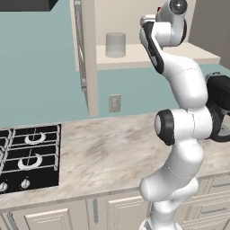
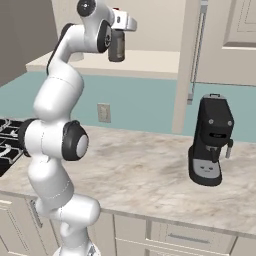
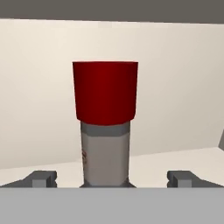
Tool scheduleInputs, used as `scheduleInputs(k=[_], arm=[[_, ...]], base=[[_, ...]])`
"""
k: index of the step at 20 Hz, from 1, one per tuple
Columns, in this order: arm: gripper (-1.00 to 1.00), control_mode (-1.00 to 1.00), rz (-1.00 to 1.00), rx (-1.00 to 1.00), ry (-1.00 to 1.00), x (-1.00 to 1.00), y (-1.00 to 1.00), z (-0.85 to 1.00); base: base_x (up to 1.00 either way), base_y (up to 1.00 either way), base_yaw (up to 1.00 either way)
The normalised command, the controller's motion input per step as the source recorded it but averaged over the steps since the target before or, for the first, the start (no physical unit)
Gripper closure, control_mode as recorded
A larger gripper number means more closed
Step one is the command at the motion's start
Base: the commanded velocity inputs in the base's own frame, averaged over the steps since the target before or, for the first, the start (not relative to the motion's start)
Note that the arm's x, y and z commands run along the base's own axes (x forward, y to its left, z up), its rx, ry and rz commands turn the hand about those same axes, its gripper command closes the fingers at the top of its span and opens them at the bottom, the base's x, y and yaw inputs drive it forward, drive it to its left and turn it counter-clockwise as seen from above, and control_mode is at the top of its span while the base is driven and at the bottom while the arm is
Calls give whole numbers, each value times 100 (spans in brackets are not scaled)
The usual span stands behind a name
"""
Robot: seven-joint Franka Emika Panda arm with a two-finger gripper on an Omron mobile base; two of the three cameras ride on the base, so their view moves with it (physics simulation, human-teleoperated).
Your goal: There is a bowl on the dining counter. Grab a lemon wedge from the fridge and place it in the bowl. Then get the liquor bottle and glass cup from the cabinet and place them next to the bowl.
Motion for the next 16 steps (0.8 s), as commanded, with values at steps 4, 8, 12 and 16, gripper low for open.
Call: scheduleInputs(k=[4,8,12,16], arm=[[100,-100,0,0,0,11,0,0],[100,-100,0,0,1,1,1,-2],[100,-100,0,0,-3,-59,13,0],[100,-100,0,0,-17,-100,26,-3]], base=[[0,0,0],[0,0,0],[0,0,0],[0,0,0]])
